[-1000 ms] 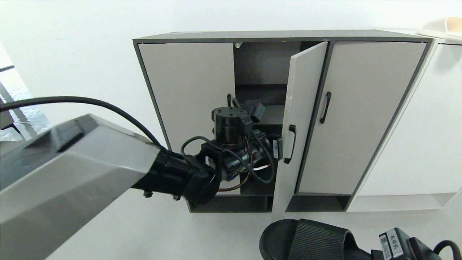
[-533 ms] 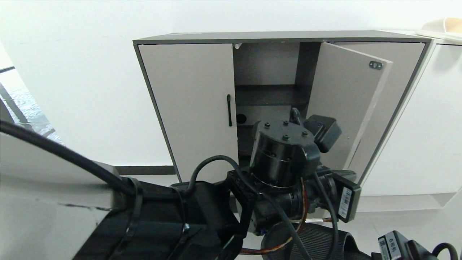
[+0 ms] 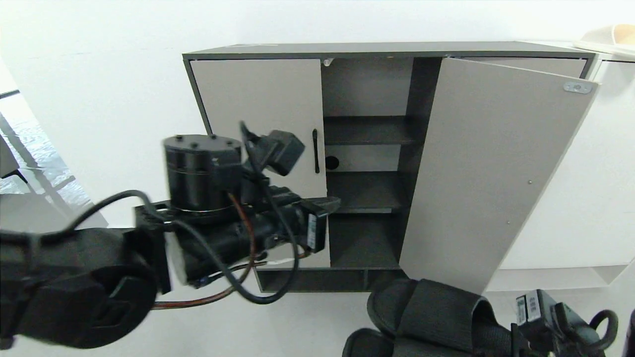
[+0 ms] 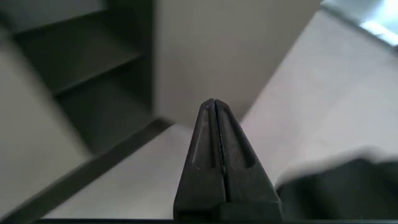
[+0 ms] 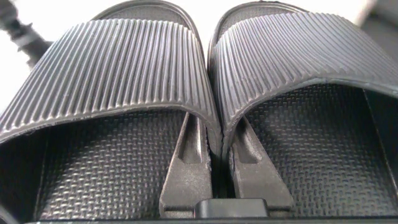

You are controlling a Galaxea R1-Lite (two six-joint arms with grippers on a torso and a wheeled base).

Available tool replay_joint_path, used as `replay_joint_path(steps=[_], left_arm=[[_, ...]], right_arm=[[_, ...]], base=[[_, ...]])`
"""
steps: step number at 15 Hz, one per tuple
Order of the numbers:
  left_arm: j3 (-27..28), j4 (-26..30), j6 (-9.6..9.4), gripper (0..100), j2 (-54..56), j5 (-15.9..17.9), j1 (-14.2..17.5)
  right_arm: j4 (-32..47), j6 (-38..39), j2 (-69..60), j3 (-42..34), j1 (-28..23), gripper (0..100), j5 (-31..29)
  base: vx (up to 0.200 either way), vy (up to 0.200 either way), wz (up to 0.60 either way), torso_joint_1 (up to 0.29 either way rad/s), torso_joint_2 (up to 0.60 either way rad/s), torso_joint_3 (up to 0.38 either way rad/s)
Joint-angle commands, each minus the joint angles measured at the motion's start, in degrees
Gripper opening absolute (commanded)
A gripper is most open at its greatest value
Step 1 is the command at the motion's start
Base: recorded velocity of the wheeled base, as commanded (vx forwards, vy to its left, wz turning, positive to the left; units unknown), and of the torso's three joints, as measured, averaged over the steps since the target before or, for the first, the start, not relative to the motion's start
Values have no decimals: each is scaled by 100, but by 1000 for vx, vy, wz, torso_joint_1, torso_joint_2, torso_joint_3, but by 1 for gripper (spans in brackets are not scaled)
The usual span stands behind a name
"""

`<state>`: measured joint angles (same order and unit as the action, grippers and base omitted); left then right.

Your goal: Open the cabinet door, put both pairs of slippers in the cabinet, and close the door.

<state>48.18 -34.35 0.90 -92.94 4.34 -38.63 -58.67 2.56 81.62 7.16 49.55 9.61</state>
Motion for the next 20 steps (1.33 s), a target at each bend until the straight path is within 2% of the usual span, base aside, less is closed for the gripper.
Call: replay_joint_path(steps=[1,2,3,4,5,6,7,8,10,12,13,14,15,16,17,18,19,20], left_arm=[[-1047,588,-565,0,2149,-1181,664],[-1082,1308,-574,0,2869,-1998,690],[-1091,1888,-574,0,3476,-2561,690],[-1267,2961,-591,0,4618,-3633,752],[-1460,3242,-582,0,5207,-3976,1226],[-2023,3330,-591,0,6112,-3985,2088],[-2207,3330,-591,0,6473,-3985,2308],[-2585,3462,-574,0,7273,-3994,2650],[-3324,3523,-530,0,8020,-3994,3512],[-4027,3523,-530,0,8749,-3985,3898],[-4396,3523,-547,0,9136,-3835,3916],[-4703,3435,-521,0,9294,-3334,3890],[-4818,3110,-196,0,9294,-2042,3881],[-4818,3286,42,0,9294,-1049,3881],[-4818,3506,-108,0,9294,-329,3881],[-4818,3453,-380,0,9294,-188,3881],[-4818,3453,-398,0,9294,-214,3881],[-4818,3453,-196,0,9294,-302,3881]], right_arm=[[-4,140,223,445,-16,0,-855],[-4,280,408,796,-7,0,-1541],[-4,403,531,1060,-16,0,-1945],[-4,579,856,1534,-42,0,-2727],[-4,632,1058,1789,-113,0,-3088],[-4,667,1313,2044,-192,0,-3474],[-4,667,1375,2123,-218,0,-3562],[-4,676,1480,2281,-297,0,-3729],[-4,676,1700,2484,-579,0,-4037],[-4,676,1744,2519,-622,0,-4142],[-4,676,1752,2501,-622,0,-4142],[-4,676,1744,2501,-622,0,-4125],[-13,702,1735,2501,-622,0,-4116],[-48,781,1726,2492,-622,0,-4107],[-83,807,1744,2492,-622,0,-4098],[-83,816,1761,2501,-622,0,-4098],[-83,816,1761,2492,-640,0,-4098],[-83,816,1761,2519,-658,0,-4098]], base=[[0,0,0,0,0,0],[0,0,0,0,0,0],[0,0,0,0,0,0],[0,0,0,0,0,0],[0,0,0,0,0,0],[0,0,0,0,0,0],[0,0,0,0,0,0],[0,0,0,0,0,0],[0,0,0,0,0,0],[0,0,0,0,0,0],[0,0,0,0,0,0],[0,0,0,0,0,0],[0,0,0,0,0,0],[0,0,0,0,0,0],[0,0,0,0,0,0],[0,0,0,0,0,0],[0,0,0,0,0,0],[0,0,0,0,0,0]])
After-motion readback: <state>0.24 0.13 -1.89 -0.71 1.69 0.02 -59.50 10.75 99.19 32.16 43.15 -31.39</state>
